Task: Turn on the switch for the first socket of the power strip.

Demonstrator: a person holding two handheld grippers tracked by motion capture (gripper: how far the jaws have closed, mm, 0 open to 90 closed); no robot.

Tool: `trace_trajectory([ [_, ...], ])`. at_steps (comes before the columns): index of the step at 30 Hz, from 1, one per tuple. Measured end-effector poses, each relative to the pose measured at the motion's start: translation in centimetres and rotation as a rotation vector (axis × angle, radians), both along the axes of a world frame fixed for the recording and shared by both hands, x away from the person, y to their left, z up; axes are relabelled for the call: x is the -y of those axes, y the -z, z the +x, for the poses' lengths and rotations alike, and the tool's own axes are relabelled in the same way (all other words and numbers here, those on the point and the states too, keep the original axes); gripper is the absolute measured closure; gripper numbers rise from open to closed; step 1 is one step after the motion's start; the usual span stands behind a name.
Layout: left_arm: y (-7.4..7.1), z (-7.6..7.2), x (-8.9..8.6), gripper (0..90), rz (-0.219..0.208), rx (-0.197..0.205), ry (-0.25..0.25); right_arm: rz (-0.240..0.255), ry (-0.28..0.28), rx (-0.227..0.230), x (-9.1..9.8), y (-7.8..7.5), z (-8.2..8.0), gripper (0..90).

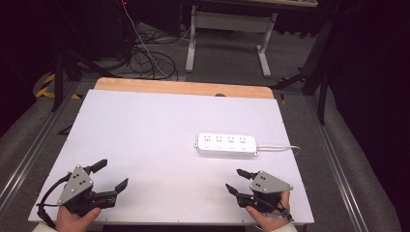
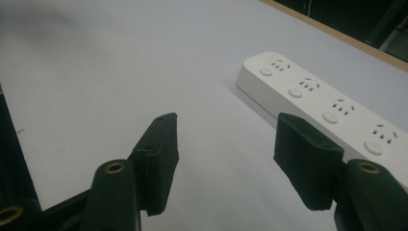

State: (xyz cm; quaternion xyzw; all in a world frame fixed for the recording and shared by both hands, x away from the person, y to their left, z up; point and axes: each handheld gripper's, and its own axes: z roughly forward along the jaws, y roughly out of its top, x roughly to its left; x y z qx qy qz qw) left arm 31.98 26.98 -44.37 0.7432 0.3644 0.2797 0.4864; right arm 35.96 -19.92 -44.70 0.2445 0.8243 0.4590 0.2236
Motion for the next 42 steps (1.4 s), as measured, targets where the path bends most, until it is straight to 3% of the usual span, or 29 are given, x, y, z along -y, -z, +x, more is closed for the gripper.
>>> trace_trajectory([
  [11, -0.1, -0.2, 0.0, 14.5, 0.016, 0.024, -0.006, -0.024, -0.02, 0.001, -0.4, -0.2, -0.1, 41.0],
  [26, -0.2, -0.3, 0.0, 14.5, 0.036, 0.04, -0.001, -0.015, -0.031, -0.003, -0.4, -0.5, 0.0, 41.0],
  [42, -0.2, -0.4, 0.1, 14.5, 0.033, 0.041, -0.009, -0.05, -0.014, -0.02, -0.3, -3.1, 1.3, 41.5],
])
